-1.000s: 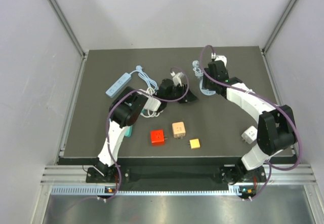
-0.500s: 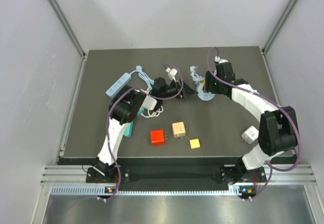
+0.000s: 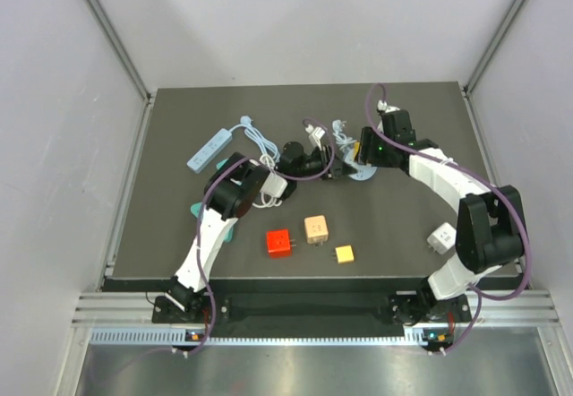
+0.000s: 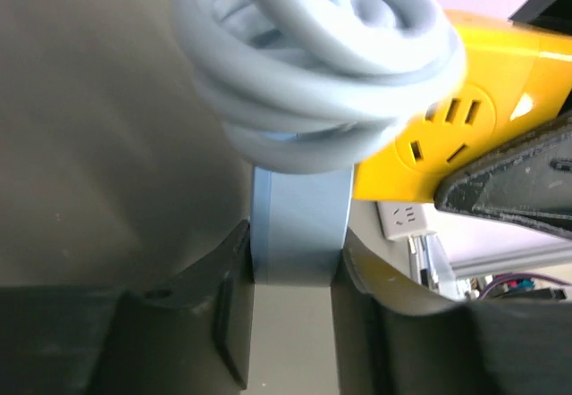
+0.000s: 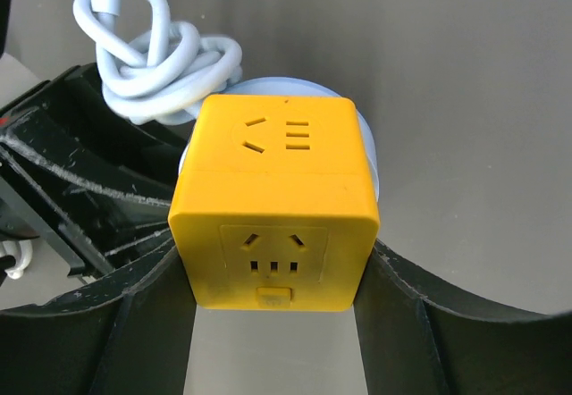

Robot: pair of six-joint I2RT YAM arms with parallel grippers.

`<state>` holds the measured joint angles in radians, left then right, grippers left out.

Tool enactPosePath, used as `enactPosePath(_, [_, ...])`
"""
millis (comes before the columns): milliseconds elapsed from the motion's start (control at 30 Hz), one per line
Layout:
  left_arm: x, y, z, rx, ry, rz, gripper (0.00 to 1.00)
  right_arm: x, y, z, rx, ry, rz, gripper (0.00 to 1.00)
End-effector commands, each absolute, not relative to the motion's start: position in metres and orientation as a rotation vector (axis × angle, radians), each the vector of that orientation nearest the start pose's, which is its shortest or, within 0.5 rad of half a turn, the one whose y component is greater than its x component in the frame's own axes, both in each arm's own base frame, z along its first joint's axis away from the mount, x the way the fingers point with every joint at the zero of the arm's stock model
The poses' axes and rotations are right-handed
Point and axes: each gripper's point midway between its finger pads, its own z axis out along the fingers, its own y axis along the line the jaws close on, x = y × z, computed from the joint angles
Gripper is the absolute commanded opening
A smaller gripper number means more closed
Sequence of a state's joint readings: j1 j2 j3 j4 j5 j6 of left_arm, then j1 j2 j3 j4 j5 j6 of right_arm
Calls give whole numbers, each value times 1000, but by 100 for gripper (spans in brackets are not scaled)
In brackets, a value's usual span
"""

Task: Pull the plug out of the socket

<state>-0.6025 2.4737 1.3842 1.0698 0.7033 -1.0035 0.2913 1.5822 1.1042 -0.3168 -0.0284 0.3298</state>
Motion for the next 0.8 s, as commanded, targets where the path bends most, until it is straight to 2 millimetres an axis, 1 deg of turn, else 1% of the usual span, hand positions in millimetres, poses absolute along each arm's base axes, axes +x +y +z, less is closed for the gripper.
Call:
enactPosePath(0, [407, -446, 81, 289, 1786, -1741, 28, 416, 153, 153, 18, 2235, 435, 0])
enactPosePath(67, [408, -446, 81, 286, 1786, -1739, 27, 416, 153, 151, 17, 2240, 436, 0])
enactPosePath(133, [410, -446, 80, 274, 1794, -1733, 22, 415, 154, 150, 11, 2242, 443, 0])
enactPosePath(167, [412, -445, 79, 254, 1802, -1724, 15, 415, 153, 150, 13, 2243, 446, 0])
enactPosePath(200, [416, -444, 73, 217, 1849, -1706, 0, 414, 155, 148, 8, 2242, 457, 0])
enactPosePath(267, [425, -443, 62, 116, 1940, -1658, 0, 413, 157, 149, 5, 2224, 470, 0])
enactPosePath(300, [426, -442, 51, 71, 2008, -1636, 0, 410, 158, 144, 2, 2227, 476, 0])
enactPosePath(333, [428, -440, 47, 37, 2035, -1623, 0, 413, 159, 148, -3, 2200, 480, 0])
enactPosePath(367, [429, -440, 49, 26, 2042, -1607, 0, 409, 161, 145, -9, 2201, 479, 0])
enactPosePath(400, [433, -438, 46, -7, 2053, -1560, 0, 410, 161, 145, -3, 2197, 467, 0])
enactPosePath(433, [432, -435, 33, 1, 2109, -1482, 0, 410, 161, 144, -6, 2198, 460, 0])
enactPosePath(467, [432, -435, 37, 14, 2115, -1430, 0, 410, 162, 143, -5, 2204, 456, 0])
enactPosePath(500, [438, -430, 30, -4, 2133, -1345, 0, 412, 160, 144, 4, 2199, 445, 0])
enactPosePath(533, [437, -425, 20, 14, 2168, -1273, 0, 410, 158, 143, 7, 2213, 430, 0])
enactPosePath(567, [439, -424, 21, 15, 2168, -1248, 0, 413, 156, 149, 16, 2202, 418, 0])
enactPosePath(633, [444, -421, 17, 2, 2180, -1196, 0, 414, 150, 157, 37, 2191, 385, 0])
enactPosePath(667, [441, -419, 7, -6, 2222, -1162, 0, 412, 146, 168, 51, 2175, 369, 0])
enactPosePath(733, [444, -417, 3, -13, 2229, -1126, 0, 412, 139, 179, 79, 2155, 336, 0])
enactPosePath(767, [442, -416, -3, -19, 2252, -1106, 0, 410, 137, 192, 81, 2130, 336, 0])
